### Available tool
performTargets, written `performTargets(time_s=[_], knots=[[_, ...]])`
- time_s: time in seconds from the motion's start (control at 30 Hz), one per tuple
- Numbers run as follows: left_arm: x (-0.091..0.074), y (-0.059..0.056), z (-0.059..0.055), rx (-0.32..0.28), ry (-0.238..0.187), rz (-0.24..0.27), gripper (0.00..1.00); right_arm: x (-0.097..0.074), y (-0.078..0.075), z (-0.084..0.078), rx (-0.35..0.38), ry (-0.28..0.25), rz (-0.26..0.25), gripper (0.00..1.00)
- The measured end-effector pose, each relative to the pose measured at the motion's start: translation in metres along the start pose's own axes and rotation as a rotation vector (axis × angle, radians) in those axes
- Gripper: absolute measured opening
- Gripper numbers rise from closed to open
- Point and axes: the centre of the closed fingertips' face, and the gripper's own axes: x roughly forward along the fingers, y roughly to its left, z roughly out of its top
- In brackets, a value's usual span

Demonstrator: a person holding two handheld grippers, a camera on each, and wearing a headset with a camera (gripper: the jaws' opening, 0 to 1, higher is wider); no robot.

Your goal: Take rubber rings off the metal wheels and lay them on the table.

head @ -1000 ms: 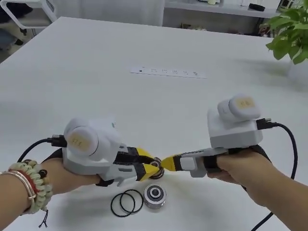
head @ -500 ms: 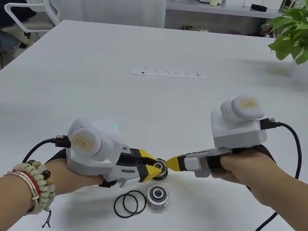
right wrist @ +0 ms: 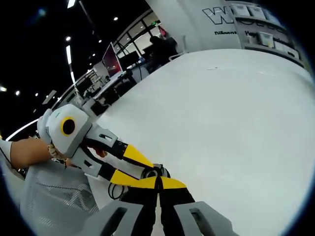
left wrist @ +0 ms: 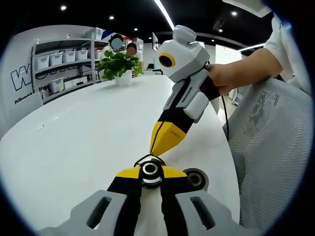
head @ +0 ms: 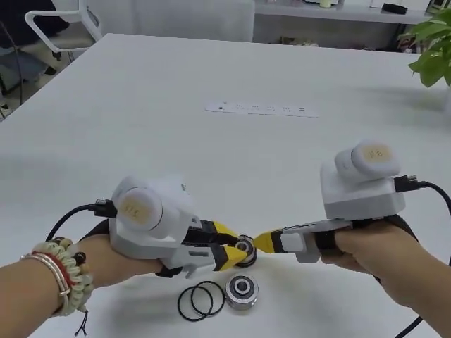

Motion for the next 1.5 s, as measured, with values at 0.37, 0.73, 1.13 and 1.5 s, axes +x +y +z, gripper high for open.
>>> performTargets(time_s=[0.37, 0.73, 1.13, 1.5], knots=[[0.0, 0.0, 0.0, 0.019, 0.0, 0.001, 0.08, 0.002, 0.007, 0.002, -0.013, 0.004, 0.013, 0.0], [-0.001, -0.002, 0.001, 0.029, -0.001, -0.001, 0.08, -0.001, 0.017, 0.009, -0.032, -0.024, 0.032, 0.0], [0.0, -0.002, 0.001, 0.05, 0.048, -0.012, 0.08, 0.001, 0.007, 0.003, -0.068, 0.009, 0.0, 0.0], [-0.014, -0.013, 0.021, 0.054, 0.058, -0.081, 0.31, -0.007, 0.006, 0.012, -0.062, -0.022, 0.007, 0.0]])
